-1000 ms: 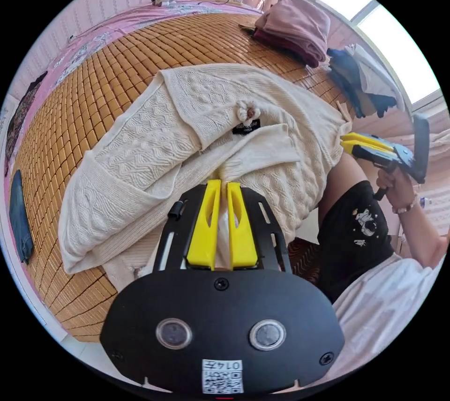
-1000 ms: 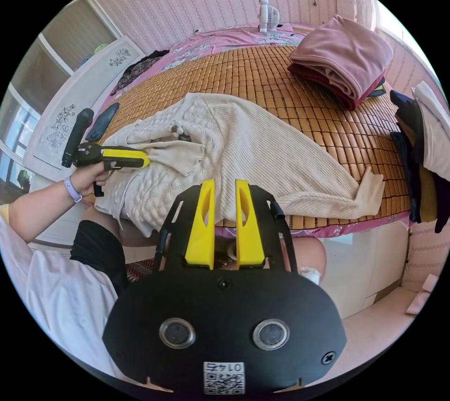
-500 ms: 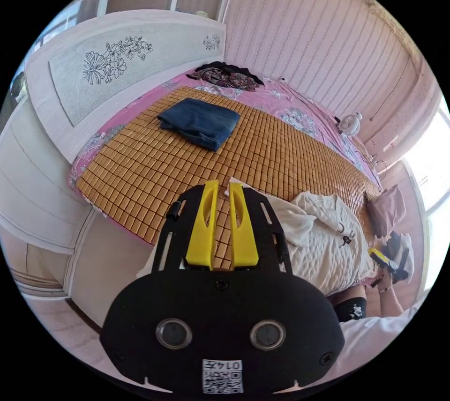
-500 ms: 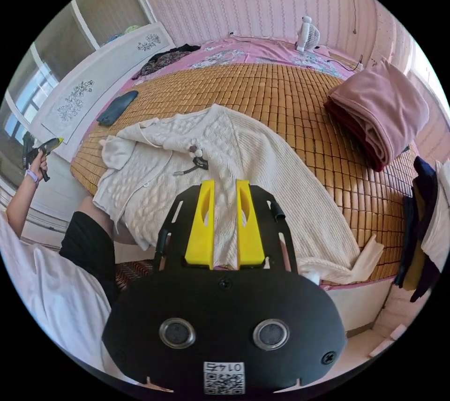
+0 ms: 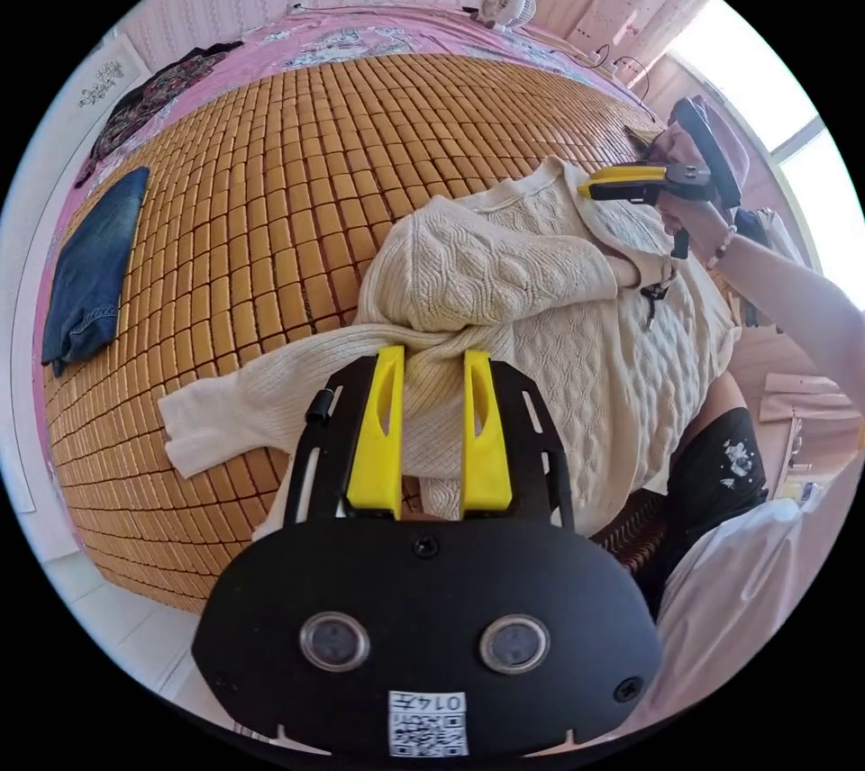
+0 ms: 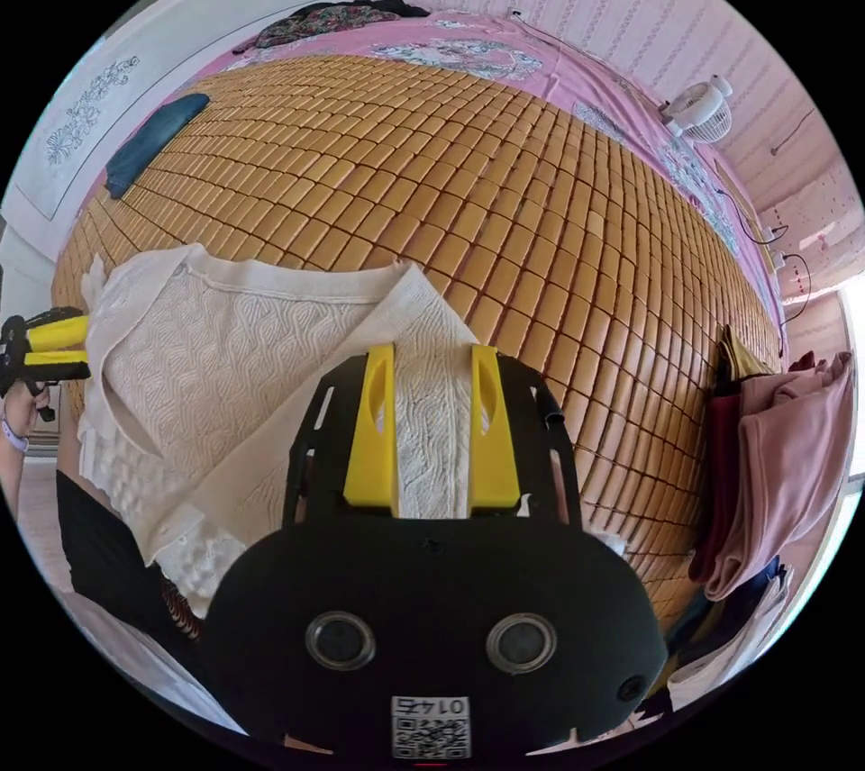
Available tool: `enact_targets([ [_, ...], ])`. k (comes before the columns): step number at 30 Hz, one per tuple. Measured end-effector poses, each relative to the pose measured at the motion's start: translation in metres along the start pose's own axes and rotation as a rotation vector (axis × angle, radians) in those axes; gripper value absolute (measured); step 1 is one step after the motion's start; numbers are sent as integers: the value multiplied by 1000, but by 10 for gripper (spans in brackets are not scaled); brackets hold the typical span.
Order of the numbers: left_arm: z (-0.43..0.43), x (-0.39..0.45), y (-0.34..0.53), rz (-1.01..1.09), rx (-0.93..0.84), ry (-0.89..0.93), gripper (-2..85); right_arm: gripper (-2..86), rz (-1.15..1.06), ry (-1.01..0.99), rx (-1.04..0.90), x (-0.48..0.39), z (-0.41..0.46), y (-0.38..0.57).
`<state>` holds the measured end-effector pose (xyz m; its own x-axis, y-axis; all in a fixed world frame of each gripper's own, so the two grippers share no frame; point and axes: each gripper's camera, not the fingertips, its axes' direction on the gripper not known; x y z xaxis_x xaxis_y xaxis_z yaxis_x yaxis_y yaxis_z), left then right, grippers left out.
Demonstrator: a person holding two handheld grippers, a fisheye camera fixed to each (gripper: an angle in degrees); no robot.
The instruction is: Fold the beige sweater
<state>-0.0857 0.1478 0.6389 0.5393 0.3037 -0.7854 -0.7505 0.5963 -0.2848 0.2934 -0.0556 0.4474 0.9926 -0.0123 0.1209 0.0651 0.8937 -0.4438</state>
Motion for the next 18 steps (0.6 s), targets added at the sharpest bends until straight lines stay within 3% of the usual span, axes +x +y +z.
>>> enact_targets([
  [4, -20, -34, 2, -48, 19, 118, 56, 38, -2, -64, -24, 11, 6, -20],
  [9, -91, -76, 4, -73, 146, 30, 35, 28, 10, 15, 111, 39, -28, -46],
  [12, -123, -125, -3, -189, 223, -96, 41, 38, 98, 41, 154, 70, -35, -64],
  [15, -117, -177, -7, -365, 194, -99, 59, 54, 273, 38, 84, 97, -27, -73],
  [18, -126, -205, 25, -514, 236, -109, 63, 70, 266, -28, 120, 91, -41, -48],
])
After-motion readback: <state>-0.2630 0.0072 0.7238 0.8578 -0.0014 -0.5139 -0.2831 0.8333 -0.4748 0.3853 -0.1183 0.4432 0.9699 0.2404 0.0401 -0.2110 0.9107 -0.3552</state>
